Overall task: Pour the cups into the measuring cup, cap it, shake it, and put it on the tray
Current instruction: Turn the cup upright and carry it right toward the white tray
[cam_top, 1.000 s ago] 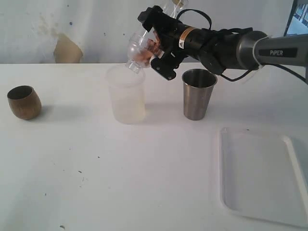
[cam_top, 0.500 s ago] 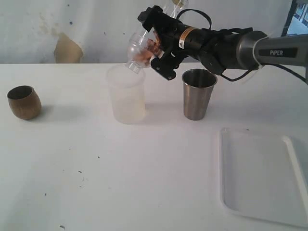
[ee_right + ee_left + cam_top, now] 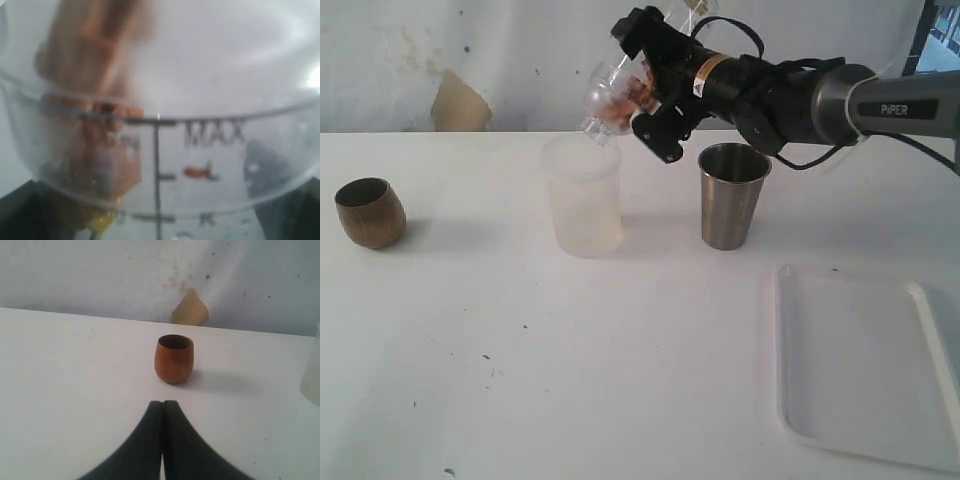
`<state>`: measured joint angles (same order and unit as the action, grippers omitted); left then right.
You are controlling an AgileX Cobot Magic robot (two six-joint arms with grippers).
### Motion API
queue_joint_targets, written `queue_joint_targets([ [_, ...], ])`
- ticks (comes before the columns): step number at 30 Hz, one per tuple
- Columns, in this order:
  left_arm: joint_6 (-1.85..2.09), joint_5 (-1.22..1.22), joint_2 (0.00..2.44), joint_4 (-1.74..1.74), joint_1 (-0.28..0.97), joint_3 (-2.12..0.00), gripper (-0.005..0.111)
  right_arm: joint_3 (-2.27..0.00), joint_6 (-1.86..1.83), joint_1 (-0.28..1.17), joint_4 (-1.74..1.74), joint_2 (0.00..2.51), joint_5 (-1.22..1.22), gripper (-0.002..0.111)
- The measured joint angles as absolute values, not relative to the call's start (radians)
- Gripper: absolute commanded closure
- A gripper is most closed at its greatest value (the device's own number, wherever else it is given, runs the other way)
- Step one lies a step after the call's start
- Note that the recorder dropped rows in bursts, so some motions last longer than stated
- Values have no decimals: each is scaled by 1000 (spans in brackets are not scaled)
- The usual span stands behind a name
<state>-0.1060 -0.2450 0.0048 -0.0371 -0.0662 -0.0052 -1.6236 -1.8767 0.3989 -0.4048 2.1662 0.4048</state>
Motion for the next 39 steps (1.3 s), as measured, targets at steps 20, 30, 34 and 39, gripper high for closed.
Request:
queue_joint_targets([
  [20, -106, -245, 5, -37, -66, -5, 107, -1583, 155, 227, -369, 1988, 561, 108],
  [30, -106, -245, 5, -37, -66, -5, 107, -1362, 760, 68, -594, 1941, 943, 108],
  [34, -106, -245, 5, -37, -66, -5, 107, -1270, 638, 35, -607, 1859, 867, 108],
  [39, -106, -245, 5, -37, -66, -5, 107, -1183, 593, -1, -604, 1741, 688, 108],
])
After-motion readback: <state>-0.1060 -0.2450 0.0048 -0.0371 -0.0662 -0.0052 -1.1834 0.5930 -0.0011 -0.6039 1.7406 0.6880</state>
